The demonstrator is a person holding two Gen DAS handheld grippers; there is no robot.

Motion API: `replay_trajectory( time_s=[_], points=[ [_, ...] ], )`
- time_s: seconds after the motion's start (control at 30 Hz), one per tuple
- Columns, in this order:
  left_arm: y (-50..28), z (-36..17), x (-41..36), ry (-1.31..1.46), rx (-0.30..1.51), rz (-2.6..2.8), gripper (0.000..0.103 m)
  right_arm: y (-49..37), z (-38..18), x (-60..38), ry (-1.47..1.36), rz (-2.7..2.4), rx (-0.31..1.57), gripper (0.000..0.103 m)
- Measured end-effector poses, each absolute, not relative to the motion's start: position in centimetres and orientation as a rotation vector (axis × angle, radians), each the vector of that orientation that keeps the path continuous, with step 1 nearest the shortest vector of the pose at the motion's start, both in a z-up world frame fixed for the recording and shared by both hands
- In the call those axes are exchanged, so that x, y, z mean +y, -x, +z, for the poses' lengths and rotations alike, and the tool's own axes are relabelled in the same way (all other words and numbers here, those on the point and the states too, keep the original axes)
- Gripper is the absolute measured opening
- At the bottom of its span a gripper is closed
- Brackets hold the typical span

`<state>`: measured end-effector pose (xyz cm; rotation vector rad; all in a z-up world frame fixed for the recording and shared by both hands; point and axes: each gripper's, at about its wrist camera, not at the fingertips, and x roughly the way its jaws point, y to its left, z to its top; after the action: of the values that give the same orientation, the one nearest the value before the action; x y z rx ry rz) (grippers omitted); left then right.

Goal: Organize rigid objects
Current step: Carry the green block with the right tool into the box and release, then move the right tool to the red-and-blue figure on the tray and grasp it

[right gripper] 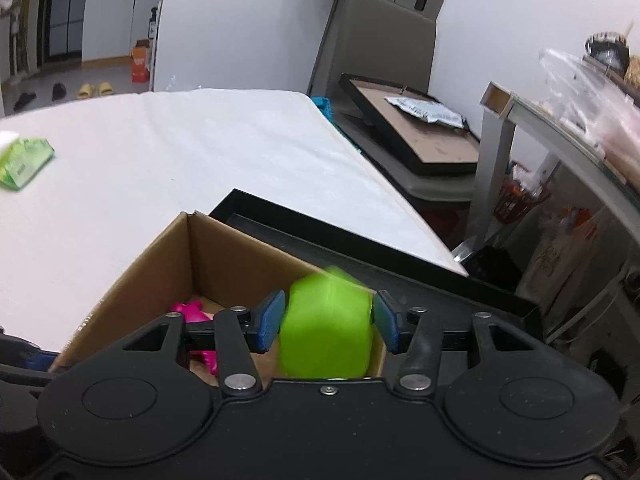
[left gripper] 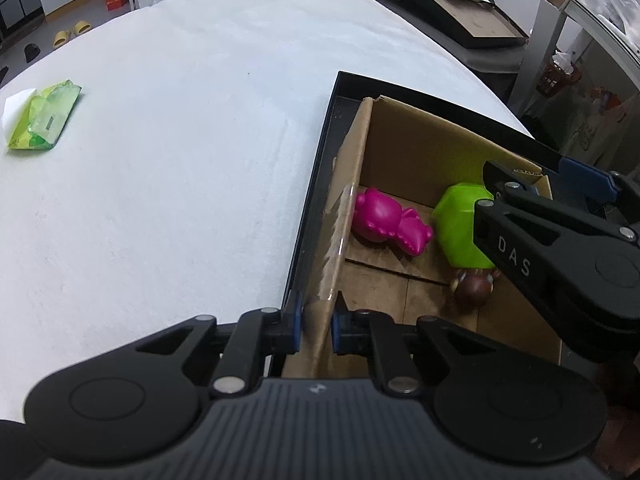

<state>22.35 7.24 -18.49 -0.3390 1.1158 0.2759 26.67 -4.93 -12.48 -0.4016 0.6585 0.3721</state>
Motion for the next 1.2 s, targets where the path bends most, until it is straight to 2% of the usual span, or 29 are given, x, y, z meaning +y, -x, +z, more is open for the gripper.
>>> replay_trajectory(
  time_s=[0.07,0.33,0.4,0.77,0.83,0.93,1.2],
  points=[
    [-22.3,-18.5,7.4,0.339,1.119,0.275,0.014,-26.5,-12.3,-4.8,0.411,0.369,0.647,0.06],
    [-22.1,-17.5,6.8,0.306,1.112,0.289,0.014,-26.3,-11.4,-5.6,0.379,0.344,0.642,0.06],
    [-22.1,-17.2,6.5,0.29,1.104,0.298,0.014,-26.5,-11.1,-6.2,0.356,0.318,0.644,0.068],
    [-22.0,-16.3,4.5,0.223,1.125,0.345,0.018,-27.9,-11.2,-11.4,0.176,0.179,0.717,0.07],
    [-22.0,-16.1,4.3,0.209,1.135,0.355,0.018,-28.2,-11.2,-12.5,0.132,0.154,0.731,0.074],
    [-22.0,-15.7,3.7,0.187,1.133,0.368,0.022,-28.6,-11.7,-13.7,0.109,0.106,0.758,0.082],
    [-22.8,-16.1,2.4,0.125,1.144,0.407,0.033,-30.0,-13.8,-17.7,-0.032,0.021,0.888,0.082]
  ],
)
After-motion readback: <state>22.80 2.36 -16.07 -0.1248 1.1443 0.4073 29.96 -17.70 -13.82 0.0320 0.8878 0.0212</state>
